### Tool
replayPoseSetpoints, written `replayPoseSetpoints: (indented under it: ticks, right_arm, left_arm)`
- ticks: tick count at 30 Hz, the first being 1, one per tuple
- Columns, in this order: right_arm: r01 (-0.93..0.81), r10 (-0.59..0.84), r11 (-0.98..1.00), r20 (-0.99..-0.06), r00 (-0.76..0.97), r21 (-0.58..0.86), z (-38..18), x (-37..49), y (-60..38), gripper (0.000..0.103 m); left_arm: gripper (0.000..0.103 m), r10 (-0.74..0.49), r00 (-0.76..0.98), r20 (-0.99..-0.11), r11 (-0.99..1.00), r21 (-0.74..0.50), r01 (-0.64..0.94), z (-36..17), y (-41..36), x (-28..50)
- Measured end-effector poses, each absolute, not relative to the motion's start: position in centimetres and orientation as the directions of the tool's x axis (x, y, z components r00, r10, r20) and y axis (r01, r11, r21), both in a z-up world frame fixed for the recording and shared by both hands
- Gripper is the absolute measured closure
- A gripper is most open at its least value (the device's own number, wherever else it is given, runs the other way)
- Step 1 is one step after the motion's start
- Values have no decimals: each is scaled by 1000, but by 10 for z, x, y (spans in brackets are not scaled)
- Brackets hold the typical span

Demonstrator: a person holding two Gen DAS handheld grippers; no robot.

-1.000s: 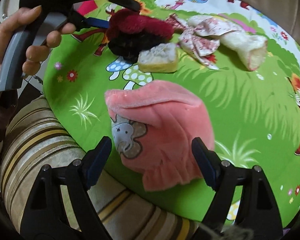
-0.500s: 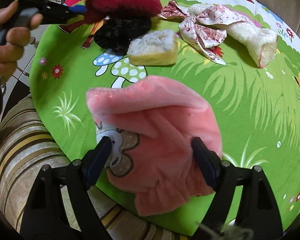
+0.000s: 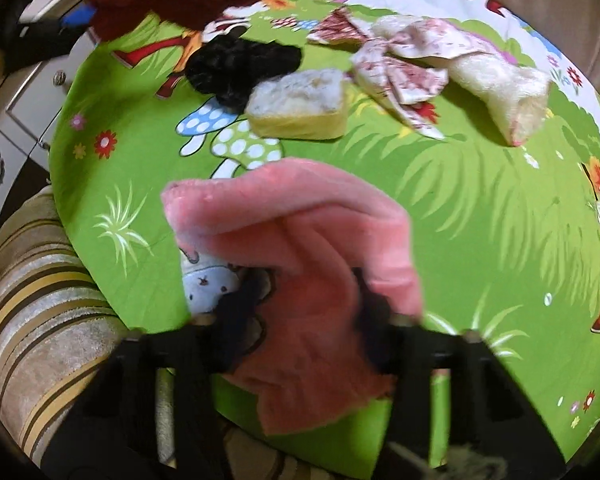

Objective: Organize soft objects
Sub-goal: 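Grasp the red knit hat with left tool while right tool grasps the pink cloth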

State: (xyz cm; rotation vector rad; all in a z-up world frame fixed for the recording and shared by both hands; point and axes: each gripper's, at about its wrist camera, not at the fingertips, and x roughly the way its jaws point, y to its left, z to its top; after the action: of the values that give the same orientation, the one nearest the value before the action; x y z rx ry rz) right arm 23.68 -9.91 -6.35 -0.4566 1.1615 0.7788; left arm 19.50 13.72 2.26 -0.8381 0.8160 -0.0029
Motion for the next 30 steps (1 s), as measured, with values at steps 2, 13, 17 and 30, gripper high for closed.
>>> replayPoseSetpoints:
  ticks: [2, 13, 17, 30]
  right_arm:
    - [-735, 320, 671, -931, 176, 92, -62, 239, -106, 88]
    - [-723, 381, 682, -896, 228, 106, -32, 226, -128, 93]
    - [-693, 406, 710, -876, 260, 123, -18, 222, -144, 93]
    - [-603, 439, 784, -816, 376, 144, 23, 208, -198, 93]
  left_arm:
    - [50, -314, 709, -632, 679, -671, -297, 22, 132, 187]
    - [50, -335, 711, -618, 673, -685, -279, 21, 114, 167]
    - [50, -346, 709, -614, 677, -687, -265, 24, 106, 163]
    - [50, -382, 698, -606, 691, -689, -220, 33, 80, 156]
